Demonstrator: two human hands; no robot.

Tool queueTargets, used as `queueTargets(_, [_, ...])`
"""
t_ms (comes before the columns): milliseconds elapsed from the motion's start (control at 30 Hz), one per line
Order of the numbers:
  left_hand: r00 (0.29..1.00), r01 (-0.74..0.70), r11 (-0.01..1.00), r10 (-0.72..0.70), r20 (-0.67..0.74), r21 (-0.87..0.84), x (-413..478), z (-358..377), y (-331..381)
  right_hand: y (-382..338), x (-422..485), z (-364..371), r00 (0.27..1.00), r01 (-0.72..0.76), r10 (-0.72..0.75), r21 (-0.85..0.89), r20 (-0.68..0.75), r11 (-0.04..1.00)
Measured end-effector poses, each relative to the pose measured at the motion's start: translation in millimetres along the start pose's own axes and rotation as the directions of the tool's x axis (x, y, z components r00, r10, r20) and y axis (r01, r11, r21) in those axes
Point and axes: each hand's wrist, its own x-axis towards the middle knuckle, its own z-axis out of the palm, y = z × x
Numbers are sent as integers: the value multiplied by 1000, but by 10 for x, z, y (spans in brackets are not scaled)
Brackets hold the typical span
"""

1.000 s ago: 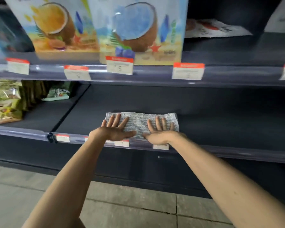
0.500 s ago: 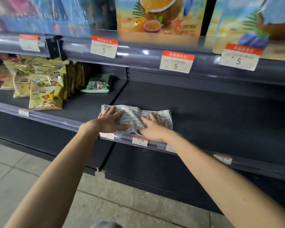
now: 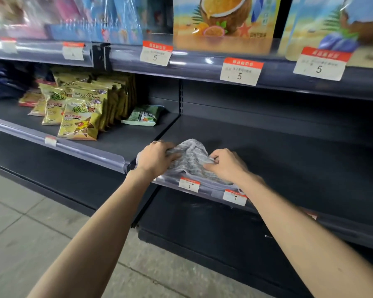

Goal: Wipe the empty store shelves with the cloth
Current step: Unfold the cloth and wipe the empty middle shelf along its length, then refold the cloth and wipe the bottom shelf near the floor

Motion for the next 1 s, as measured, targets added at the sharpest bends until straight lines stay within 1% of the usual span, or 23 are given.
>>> queueTargets(100, [983,-131,985,115,-145,-108,-189,-62,161,29,-190,-71,991,75,-61,118,-117,990])
queueTargets(200, [959,-178,955,114,-259,-239,-364,-236,310,-7,-406,-171,958,237,-173,284,-230,929])
queueTargets(267, [956,-198,912,99,-276,-359,-509,-367,408,-101,-581,-234,950,293,-219,393,-223,872])
queueTargets(300, [956,-206,902,102,-276,-380,-593,-417,431,-152,-679,-250,953,297,-237,442,-188,846])
queueTargets(367, [956,-208,919,119,-267,-336,-780,-464,392,-225,-887,-228,954,292,-284,507,-95,811])
queueTargets(400, [961,-193,930,116,-250,-312,-864,-449,333,-231,-970,-187,950,290,-309,515,-51,806])
queueTargets(467, [975,-143,949,87,-203,-282,-1026,-356,177,-188,-1116,-47,945,277,-327,486,20,829])
queueTargets(600, [990,-56,965,20,-141,-256,-1224,-89,-116,37,-1240,284,965,165,-236,438,111,884])
queueTargets(700, [985,-85,995,75,-153,-59,-1345,84,-241,202,-1286,484,974,112,-181,408,136,906])
queueTargets(767, [986,-70,997,66,-153,-19,-1466,184,-273,291,-1323,610,979,85,-149,386,140,919])
queueTargets(933, [995,51,982,-65,-75,-181,-1637,382,-270,482,-1395,835,976,17,-95,363,198,931])
queueTargets(1000, [995,104,966,-101,23,-237,-1633,403,-259,526,-1418,834,970,1,-92,375,224,927])
